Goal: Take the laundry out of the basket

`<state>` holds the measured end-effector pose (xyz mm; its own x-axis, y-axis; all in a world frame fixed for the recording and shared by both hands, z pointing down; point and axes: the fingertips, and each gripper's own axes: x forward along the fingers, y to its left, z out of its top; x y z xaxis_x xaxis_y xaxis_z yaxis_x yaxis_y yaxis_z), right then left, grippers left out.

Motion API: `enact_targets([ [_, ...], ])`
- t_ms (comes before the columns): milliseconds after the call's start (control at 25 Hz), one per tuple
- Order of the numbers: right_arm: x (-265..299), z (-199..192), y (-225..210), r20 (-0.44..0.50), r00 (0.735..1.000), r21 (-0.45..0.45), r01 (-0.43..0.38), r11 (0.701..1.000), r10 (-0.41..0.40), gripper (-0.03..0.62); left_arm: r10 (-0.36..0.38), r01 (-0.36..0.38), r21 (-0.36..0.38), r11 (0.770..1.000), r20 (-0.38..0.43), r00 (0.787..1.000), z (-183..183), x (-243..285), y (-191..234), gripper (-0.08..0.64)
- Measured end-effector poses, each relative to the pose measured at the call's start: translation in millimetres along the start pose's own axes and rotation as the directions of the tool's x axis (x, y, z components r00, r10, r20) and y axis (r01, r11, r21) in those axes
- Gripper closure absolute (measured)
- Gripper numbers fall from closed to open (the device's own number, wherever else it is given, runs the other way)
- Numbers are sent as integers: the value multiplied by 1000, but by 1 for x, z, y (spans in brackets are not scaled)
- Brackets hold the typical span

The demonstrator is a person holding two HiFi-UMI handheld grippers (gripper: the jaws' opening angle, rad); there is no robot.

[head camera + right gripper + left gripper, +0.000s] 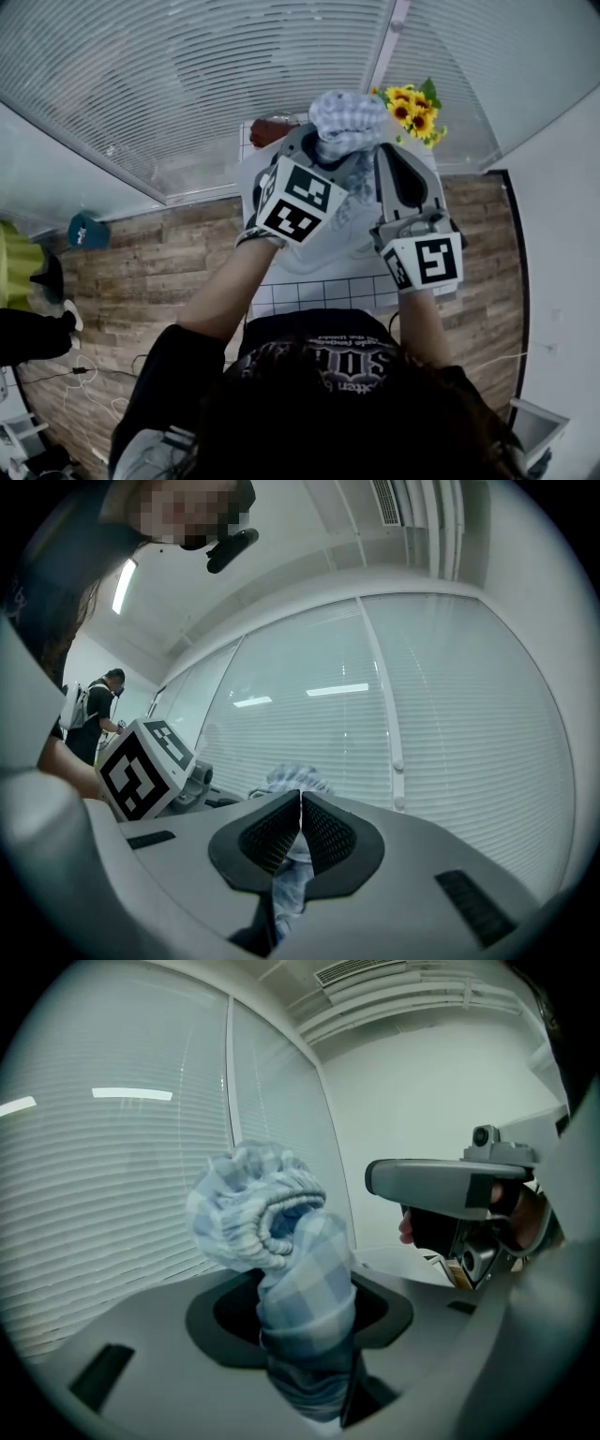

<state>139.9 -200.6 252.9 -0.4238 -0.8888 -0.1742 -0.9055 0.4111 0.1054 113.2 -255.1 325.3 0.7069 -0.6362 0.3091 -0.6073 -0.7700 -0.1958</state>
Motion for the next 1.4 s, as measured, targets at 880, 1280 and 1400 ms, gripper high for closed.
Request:
enact_targets([
  [880, 70, 51, 97, 120, 957, -26, -262, 965, 263, 563, 322, -322, -22, 947, 115, 940, 51, -136, 97, 356],
  [1280, 98, 80, 156, 186, 912, -47, -364, 930, 367, 563, 447, -452, -6, 892, 158, 881, 65, -209, 138, 356],
  [1400, 104, 84, 172, 206, 896, -47, -393, 918, 394, 563, 481, -485, -12, 874, 159, 862, 62, -227, 145, 356],
])
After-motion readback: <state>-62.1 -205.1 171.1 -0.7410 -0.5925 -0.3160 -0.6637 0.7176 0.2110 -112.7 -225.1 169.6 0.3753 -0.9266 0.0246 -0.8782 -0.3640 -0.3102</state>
